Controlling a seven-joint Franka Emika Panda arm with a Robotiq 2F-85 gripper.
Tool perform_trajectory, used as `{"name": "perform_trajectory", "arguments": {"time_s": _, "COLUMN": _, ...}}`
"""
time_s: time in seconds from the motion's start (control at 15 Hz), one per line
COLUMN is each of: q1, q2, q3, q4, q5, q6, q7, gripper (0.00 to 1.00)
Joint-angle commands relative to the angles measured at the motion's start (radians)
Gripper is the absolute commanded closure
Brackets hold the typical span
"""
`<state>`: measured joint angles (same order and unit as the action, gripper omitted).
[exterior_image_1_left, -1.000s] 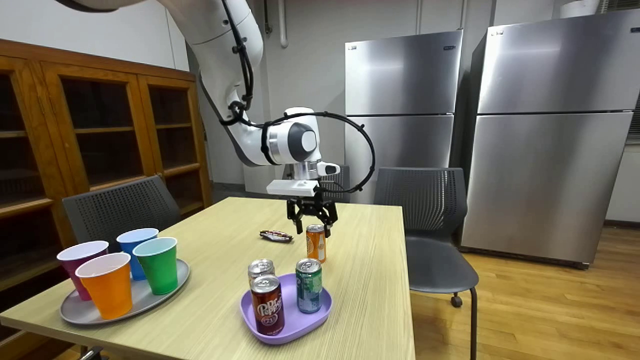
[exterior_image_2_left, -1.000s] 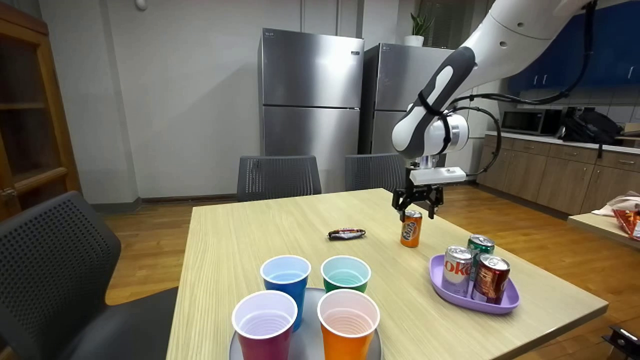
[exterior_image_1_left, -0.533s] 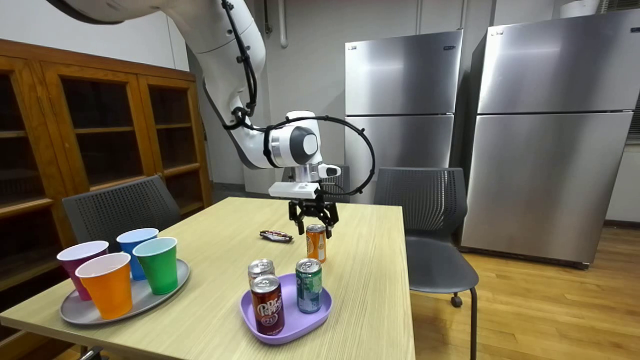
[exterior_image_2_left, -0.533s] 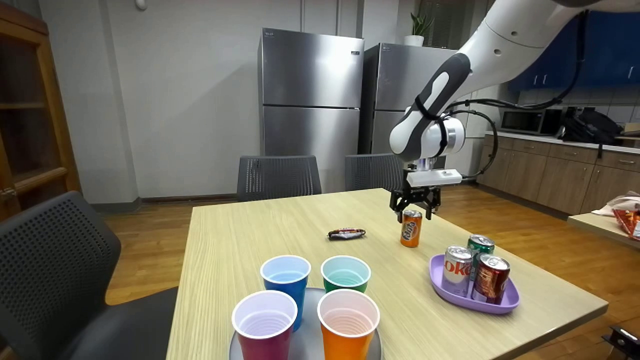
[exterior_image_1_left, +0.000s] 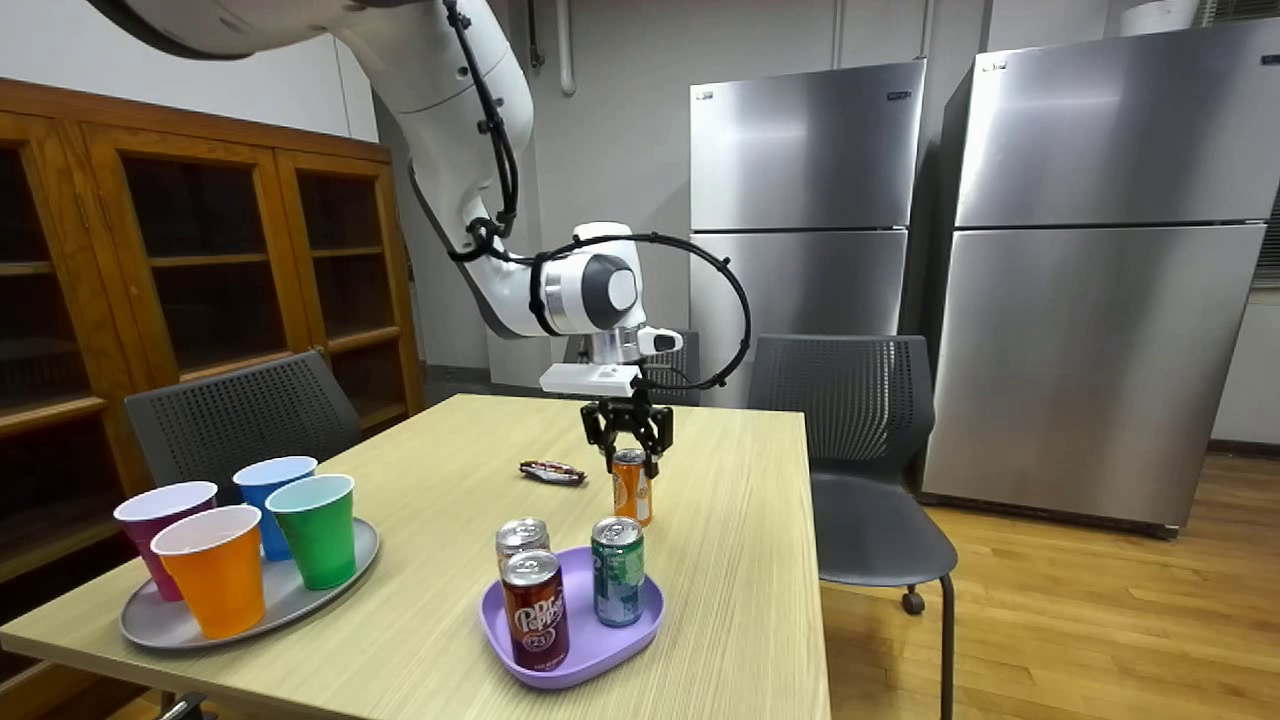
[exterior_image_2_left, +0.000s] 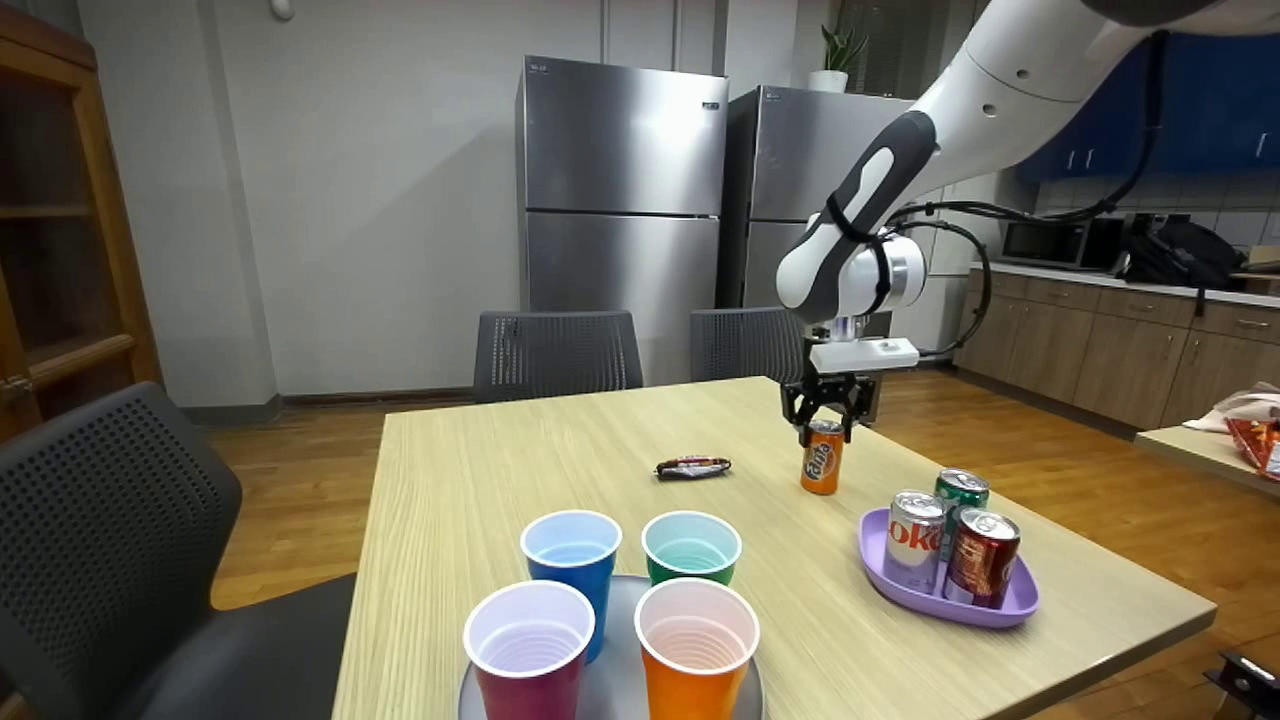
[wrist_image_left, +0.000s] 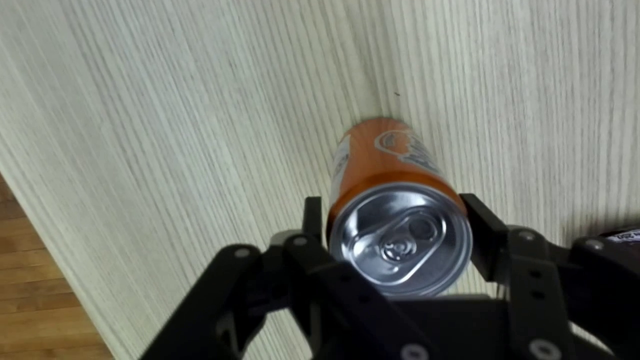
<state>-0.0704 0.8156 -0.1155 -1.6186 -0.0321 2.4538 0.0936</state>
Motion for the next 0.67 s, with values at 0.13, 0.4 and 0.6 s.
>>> {"name": "perform_trajectory", "arguments": {"time_s": 0.13, "q1": -0.008, "q2": 0.010, "q3": 0.003, "q4": 0.034, "q5": 0.010, "q6": -0.030, "q7": 0.006, "gripper": 0.61}}
{"name": "perform_trajectory", "arguments": {"time_s": 0.4, "q1": -0.019, "q2": -0.027, "q3": 0.017, "q4": 0.003, "q5": 0.014, "q6": -0.026, "q7": -0.025, "gripper": 0.61}}
{"name": "perform_trajectory", "arguments": {"time_s": 0.6, "q1": -0.036, "q2": -0.068, "q3": 0.038, "q4": -0.037, "q5": 0.020, "q6": -0.016, "q7": -0.075, "gripper": 0.61}}
